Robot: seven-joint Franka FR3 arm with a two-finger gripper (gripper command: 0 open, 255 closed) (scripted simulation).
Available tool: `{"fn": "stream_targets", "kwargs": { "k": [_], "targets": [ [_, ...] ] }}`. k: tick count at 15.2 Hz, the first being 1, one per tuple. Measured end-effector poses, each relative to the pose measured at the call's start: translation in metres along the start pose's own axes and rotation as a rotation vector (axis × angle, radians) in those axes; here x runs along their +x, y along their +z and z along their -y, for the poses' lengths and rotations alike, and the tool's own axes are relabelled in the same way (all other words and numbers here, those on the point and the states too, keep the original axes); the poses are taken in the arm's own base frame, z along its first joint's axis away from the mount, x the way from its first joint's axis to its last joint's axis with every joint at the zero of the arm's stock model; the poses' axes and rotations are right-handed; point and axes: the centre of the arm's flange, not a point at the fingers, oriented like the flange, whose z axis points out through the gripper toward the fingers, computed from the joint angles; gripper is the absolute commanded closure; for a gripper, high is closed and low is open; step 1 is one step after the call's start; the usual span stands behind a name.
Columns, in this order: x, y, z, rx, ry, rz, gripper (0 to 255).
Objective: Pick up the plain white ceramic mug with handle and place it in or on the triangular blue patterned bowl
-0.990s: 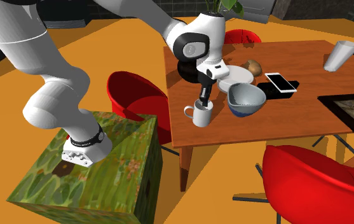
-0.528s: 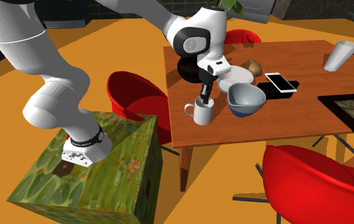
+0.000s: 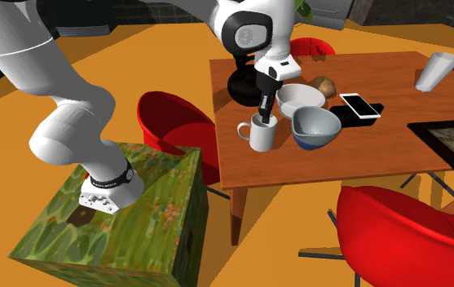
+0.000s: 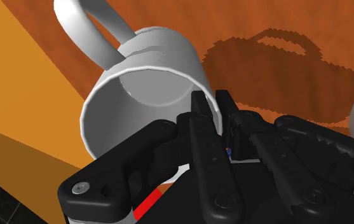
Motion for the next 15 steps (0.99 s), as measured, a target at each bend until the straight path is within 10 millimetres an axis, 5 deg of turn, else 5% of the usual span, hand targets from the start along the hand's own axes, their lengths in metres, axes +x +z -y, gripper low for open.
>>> {"fn": "stream_targets", "kwargs": {
  "k": [15],
  "targets": [
    [0.004,-0.079,-0.001,0.000,0.000,0.000,255]
  ]
}}
